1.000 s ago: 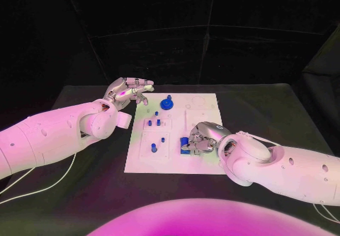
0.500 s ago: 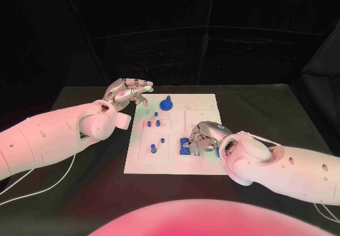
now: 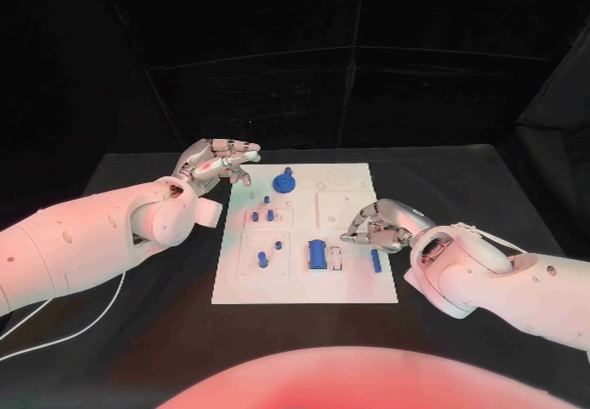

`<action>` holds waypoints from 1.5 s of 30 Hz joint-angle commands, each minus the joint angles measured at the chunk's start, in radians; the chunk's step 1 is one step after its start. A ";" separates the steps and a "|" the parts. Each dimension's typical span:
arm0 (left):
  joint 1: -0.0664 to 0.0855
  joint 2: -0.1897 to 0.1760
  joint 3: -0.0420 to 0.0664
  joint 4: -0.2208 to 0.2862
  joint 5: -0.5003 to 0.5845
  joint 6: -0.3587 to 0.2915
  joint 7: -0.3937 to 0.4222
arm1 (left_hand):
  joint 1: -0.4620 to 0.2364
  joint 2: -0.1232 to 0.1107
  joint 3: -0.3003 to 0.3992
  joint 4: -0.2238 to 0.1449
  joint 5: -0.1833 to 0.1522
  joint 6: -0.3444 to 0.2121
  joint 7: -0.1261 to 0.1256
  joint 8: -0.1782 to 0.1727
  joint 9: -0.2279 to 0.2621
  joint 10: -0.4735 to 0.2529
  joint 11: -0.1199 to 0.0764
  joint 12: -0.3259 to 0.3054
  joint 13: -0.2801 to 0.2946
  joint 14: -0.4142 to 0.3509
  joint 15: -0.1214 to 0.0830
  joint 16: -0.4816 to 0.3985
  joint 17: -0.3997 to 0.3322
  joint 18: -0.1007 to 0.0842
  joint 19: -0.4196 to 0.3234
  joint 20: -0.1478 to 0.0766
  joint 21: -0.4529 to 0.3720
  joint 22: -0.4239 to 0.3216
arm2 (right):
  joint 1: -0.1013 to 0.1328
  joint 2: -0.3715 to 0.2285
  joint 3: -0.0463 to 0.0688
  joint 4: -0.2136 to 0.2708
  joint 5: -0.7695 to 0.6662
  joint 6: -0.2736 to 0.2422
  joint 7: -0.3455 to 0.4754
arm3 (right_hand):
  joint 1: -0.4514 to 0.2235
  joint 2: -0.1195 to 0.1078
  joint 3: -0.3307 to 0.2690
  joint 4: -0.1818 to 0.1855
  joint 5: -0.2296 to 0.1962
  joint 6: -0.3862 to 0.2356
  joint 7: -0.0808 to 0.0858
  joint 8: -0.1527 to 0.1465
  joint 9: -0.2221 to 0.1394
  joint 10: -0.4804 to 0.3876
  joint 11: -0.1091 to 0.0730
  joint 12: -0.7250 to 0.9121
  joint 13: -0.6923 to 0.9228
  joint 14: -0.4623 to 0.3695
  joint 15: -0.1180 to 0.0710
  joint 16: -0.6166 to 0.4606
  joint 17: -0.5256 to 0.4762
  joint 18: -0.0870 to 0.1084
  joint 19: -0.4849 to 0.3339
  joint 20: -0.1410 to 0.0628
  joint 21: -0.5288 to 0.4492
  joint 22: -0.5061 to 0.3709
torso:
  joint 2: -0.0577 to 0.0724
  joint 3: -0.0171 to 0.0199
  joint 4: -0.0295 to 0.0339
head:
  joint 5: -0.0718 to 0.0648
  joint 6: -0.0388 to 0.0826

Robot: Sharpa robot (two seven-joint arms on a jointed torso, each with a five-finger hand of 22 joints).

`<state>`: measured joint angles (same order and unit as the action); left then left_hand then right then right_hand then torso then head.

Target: Assemble the parts on the task board

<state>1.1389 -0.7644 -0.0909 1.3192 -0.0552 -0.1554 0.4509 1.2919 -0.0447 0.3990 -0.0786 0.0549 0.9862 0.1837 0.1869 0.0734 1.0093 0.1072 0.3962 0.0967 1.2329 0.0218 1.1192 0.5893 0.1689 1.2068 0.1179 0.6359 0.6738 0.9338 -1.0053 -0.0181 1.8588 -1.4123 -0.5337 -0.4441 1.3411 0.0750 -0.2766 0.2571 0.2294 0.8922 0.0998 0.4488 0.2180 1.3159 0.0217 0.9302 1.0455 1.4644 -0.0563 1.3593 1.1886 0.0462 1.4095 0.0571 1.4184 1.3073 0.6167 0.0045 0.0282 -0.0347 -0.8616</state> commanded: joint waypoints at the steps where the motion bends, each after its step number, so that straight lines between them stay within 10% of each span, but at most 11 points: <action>1: 0.001 0.000 0.001 0.002 0.003 0.009 0.005 | 0.002 0.004 -0.006 0.001 0.004 -0.007 -0.001 0.004 -0.001 -0.006 0.001 0.004 0.001 -0.010 0.001 -0.006 -0.001 0.014 0.001 0.003 -0.001 -0.001 | 0.004 -0.036 0.000 0.007 -0.023 0.086 -0.012 | 0.009 -0.001 -0.007 0.005 -0.026 0.006 0.002 -0.005 -0.001 -0.010 -0.001 -0.014 -0.011 0.038 0.008 -0.004 -0.002 0.011 0.002 0.007 -0.004 0.066 | 0.000 -0.0014 -0.0007 | -0.014 0.003; 15: -0.003 -0.002 0.001 0.006 0.003 0.009 0.006 | 0.002 0.004 -0.006 0.000 0.004 -0.008 0.000 0.005 -0.001 -0.007 0.001 0.005 0.001 -0.010 0.001 -0.006 -0.003 0.014 0.001 0.003 -0.002 -0.002 | 0.003 -0.080 -0.002 -0.001 -0.194 0.231 -0.084 | 0.031 -0.012 -0.021 0.007 -0.022 0.043 -0.006 -0.003 0.004 0.002 -0.007 0.006 0.002 0.043 0.003 0.005 0.018 0.006 0.017 0.005 0.008 0.083 | 0.000 -0.0008 0.0007 | -0.042 0.008; 45: -0.006 -0.006 0.001 0.006 0.003 0.011 0.004 | 0.002 0.004 -0.006 0.000 0.004 -0.008 0.000 0.005 -0.001 -0.007 0.001 0.005 0.001 -0.010 0.001 -0.006 -0.003 0.014 0.001 0.003 -0.002 -0.002 | -0.010 -0.053 -0.003 -0.021 -0.227 0.355 -0.145 | 0.004 -0.025 -0.048 0.028 -0.017 0.068 -0.014 -0.001 0.009 0.012 -0.014 0.025 0.015 0.046 -0.001 0.011 0.029 0.004 0.023 0.000 0.012 0.090 | -0.001 -0.0011 0.0016 | -0.042 0.000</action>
<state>1.1318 -0.7705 -0.0912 1.3234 -0.0551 -0.1551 0.4505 1.2919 -0.0447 0.3990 -0.0786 0.0549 0.9862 0.1836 0.1869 0.0734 1.0094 0.1072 0.3960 0.0967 1.2293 0.0253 1.1192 0.5877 0.1689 1.2068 0.1179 0.6359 0.6731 0.9271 -1.0595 -0.0173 1.8388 -1.6326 -0.2255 -0.5735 1.3498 0.0555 -0.3187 0.2872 0.2151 0.9523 0.0842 0.4496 0.2288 1.3203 0.0107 0.9487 1.0591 1.4633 -0.0554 1.3648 1.2174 0.0464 1.4244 0.0569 1.4242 1.3073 0.6166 0.0035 0.0299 -0.0749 -0.8614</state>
